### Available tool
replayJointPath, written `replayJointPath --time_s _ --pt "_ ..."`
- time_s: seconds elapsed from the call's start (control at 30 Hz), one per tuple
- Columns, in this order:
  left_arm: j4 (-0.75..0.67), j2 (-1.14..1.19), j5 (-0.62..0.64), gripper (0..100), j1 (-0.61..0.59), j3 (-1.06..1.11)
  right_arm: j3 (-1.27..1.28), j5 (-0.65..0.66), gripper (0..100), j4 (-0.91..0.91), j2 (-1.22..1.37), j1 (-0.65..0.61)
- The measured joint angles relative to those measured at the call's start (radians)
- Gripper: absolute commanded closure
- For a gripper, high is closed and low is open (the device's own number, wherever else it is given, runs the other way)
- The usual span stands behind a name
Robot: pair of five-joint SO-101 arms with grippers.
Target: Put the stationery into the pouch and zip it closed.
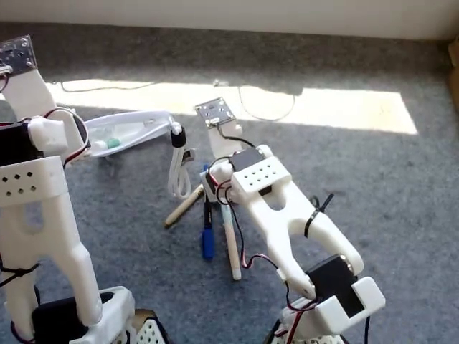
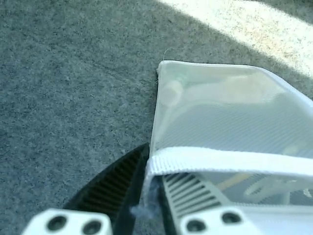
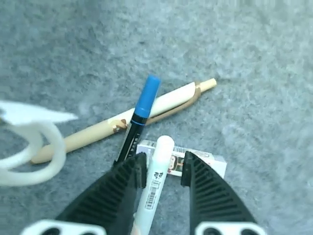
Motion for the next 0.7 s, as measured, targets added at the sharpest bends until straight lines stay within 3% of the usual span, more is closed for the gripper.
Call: replayJointPath --time_s 0.5,0.7 --pt "-0.04 -0.018 0.0 99 -0.002 0.049 0.032 0.0 88.0 -0.089 0.115 0.0" --pt "-0.04 -0.018 0.0 99 -0.002 0.049 0.032 0.0 97.4 -0.089 0.115 0.003"
